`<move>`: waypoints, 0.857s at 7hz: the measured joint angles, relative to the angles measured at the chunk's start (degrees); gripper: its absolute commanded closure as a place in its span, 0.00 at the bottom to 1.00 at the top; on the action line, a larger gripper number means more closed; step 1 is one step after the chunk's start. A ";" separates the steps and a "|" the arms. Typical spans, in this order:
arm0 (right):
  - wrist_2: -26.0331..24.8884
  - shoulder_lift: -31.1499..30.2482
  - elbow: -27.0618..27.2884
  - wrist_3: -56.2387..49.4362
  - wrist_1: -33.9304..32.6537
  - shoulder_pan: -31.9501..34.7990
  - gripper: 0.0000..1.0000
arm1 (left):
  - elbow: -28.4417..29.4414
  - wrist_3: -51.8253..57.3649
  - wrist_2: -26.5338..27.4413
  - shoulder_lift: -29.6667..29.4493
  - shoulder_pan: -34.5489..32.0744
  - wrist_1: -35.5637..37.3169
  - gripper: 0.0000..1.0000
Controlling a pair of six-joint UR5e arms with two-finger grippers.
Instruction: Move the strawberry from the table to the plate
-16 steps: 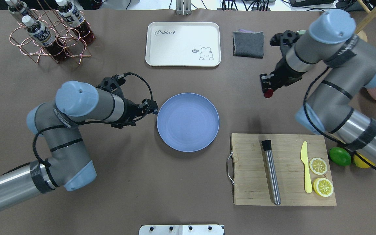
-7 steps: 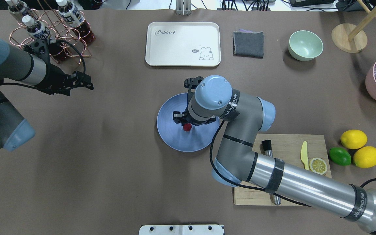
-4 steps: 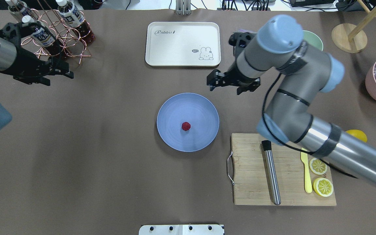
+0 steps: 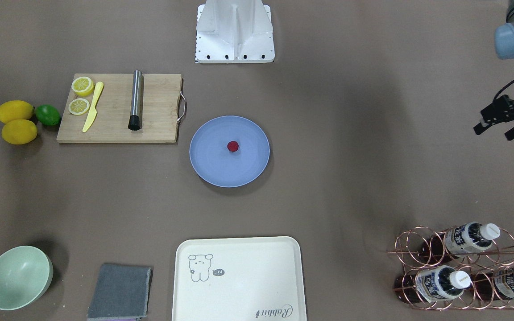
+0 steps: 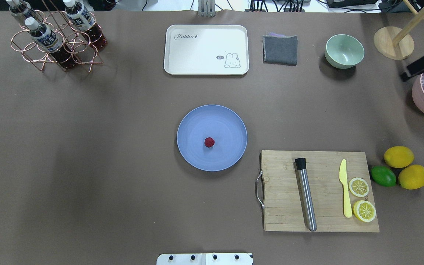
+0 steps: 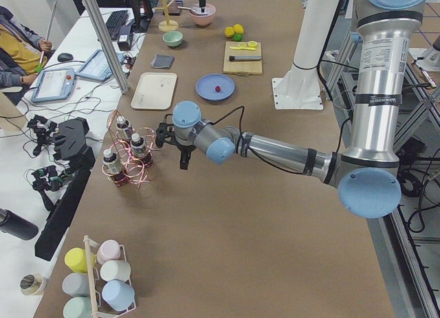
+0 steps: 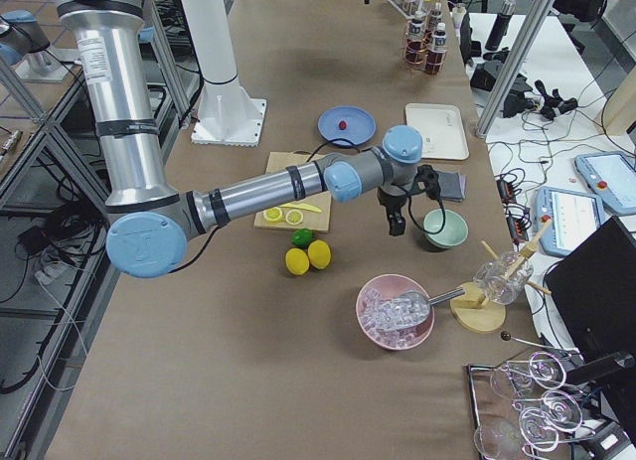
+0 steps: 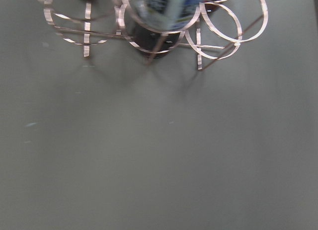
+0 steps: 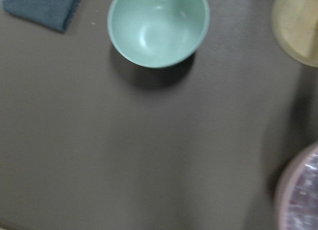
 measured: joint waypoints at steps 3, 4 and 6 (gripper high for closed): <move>0.10 -1.80 -4.67 -19.86 -7.21 10.74 0.00 | 0.57 21.32 -0.45 3.16 -10.90 10.14 0.02; -0.02 -1.99 -4.87 -20.65 -7.38 11.49 0.00 | 0.66 22.62 -0.24 3.51 -11.83 10.70 0.02; -0.34 -2.23 -4.93 -20.72 -7.23 11.76 0.00 | 0.80 23.11 0.00 3.86 -12.38 10.93 0.02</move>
